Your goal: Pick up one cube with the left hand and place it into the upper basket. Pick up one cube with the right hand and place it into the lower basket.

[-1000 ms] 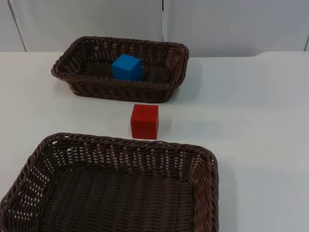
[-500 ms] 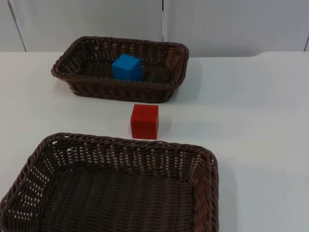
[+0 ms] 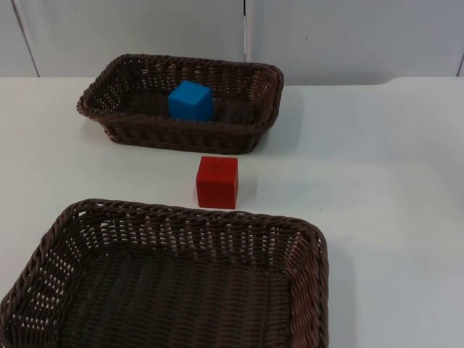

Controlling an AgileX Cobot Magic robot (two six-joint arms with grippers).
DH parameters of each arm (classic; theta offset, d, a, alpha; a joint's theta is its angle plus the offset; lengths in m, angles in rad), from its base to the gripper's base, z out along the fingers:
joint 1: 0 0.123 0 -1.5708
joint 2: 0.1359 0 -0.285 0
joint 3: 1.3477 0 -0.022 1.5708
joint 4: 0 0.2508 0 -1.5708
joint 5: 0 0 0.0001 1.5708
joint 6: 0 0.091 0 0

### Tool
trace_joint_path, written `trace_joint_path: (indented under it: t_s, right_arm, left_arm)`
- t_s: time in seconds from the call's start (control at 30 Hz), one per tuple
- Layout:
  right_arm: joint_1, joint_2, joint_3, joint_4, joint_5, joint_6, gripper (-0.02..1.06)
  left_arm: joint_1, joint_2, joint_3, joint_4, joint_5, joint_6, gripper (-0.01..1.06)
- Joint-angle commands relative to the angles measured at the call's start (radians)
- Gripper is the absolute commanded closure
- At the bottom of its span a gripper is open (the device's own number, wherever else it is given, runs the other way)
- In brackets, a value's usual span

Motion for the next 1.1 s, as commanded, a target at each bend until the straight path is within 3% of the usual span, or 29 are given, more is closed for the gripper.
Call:
trace_joint_path:
  t_s: [0.0,0.13,0.3,0.7,0.9,1.0,1.07]
  right_arm:
    - [-0.004,0.089,-0.063,0.047,-0.017,-0.033,0.0]
    - [-0.004,0.229,-0.154,0.119,-0.023,-0.054,0.0]
    - [0.033,0.308,-0.171,0.14,-0.056,-0.054,0.0]
    - [0.347,0.514,-0.171,0.133,-0.273,0.008,0.0]
    - [0.45,0.588,-0.174,0.128,-0.369,0.1,0.0]
    - [0.495,0.639,-0.223,0.066,-0.356,0.191,0.0]
    - [0.528,0.686,-0.287,-0.009,-0.327,0.315,0.0]
  left_arm:
    - [0.002,-0.004,0.004,0.004,0.004,-0.004,0.15]
    - [0.002,-0.004,0.004,0.004,0.004,-0.004,0.15]
    - [0.002,-0.004,0.004,0.004,0.004,-0.004,0.15]
    - [0.002,-0.004,0.004,0.004,0.004,-0.004,0.15]
    - [0.002,-0.004,0.004,0.004,0.004,-0.004,0.15]
    - [0.002,-0.004,0.004,0.004,0.004,-0.004,0.15]
    - [0.002,-0.004,0.004,0.004,0.004,-0.004,0.15]
